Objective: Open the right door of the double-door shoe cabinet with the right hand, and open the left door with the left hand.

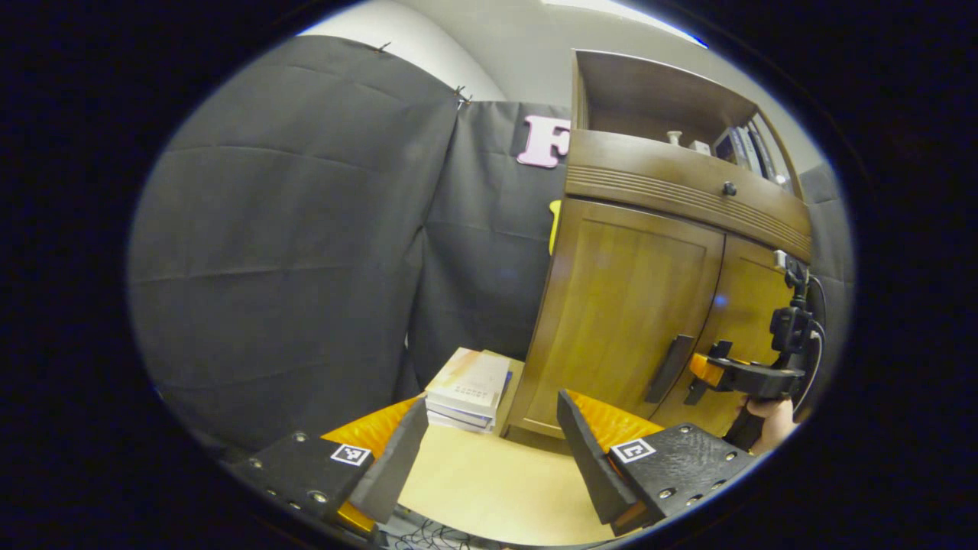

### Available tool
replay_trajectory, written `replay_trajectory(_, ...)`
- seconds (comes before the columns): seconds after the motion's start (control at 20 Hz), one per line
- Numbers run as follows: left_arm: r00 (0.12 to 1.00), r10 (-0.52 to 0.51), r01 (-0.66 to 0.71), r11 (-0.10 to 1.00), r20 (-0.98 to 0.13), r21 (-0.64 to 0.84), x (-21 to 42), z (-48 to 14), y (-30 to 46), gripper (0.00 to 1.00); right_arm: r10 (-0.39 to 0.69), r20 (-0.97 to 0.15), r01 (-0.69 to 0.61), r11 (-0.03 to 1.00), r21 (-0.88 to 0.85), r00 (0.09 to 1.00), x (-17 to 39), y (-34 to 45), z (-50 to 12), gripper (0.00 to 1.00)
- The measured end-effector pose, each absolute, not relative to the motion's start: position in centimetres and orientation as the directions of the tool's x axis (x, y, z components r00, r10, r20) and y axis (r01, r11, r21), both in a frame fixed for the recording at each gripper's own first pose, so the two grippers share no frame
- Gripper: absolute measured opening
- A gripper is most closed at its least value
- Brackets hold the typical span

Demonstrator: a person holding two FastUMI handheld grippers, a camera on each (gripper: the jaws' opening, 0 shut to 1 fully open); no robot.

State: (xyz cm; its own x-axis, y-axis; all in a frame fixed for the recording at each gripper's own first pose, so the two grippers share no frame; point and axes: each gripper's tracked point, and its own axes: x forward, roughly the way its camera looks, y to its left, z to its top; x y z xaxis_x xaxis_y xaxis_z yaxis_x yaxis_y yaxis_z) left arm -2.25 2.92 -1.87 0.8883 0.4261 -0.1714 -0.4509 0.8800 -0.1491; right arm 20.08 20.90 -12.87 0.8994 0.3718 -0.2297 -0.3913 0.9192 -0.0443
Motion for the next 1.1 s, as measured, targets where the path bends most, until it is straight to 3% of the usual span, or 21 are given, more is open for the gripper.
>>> replay_trajectory(0.2,0.87,0.465,-0.487,0.862,-0.165,-0.141,-2.6,-1.9,3.6,0.97,0.32,-0.238,-0.345,0.936,-0.074,0.917,20.6,20.5,-13.2,0.46)
replay_trajectory(0.45,0.858,0.481,-0.506,0.853,-0.178,-0.132,-3.3,-2.0,4.0,1.0,0.331,-0.262,-0.354,0.935,-0.04,0.906,20.8,20.6,-13.3,0.32)
replay_trajectory(0.5,0.858,0.481,-0.505,0.854,-0.179,-0.127,-3.4,-2.0,4.1,0.96,0.331,-0.268,-0.353,0.935,-0.039,0.905,20.9,20.4,-13.6,0.3)
replay_trajectory(0.55,0.859,0.48,-0.504,0.855,-0.177,-0.124,-3.4,-2.0,4.2,0.95,0.329,-0.266,-0.352,0.935,-0.041,0.906,20.7,20.4,-13.4,0.22)
replay_trajectory(0.6,0.861,0.477,-0.5,0.857,-0.174,-0.123,-3.4,-2.0,4.2,1.0,0.331,-0.272,-0.355,0.934,-0.04,0.904,20.7,20.4,-13.4,0.23)
replay_trajectory(1.1,0.908,0.393,-0.409,0.907,-0.147,-0.103,-3.4,-1.5,3.7,1.0,0.334,-0.269,-0.359,0.932,-0.048,0.903,16.7,18.5,-13.4,0.23)
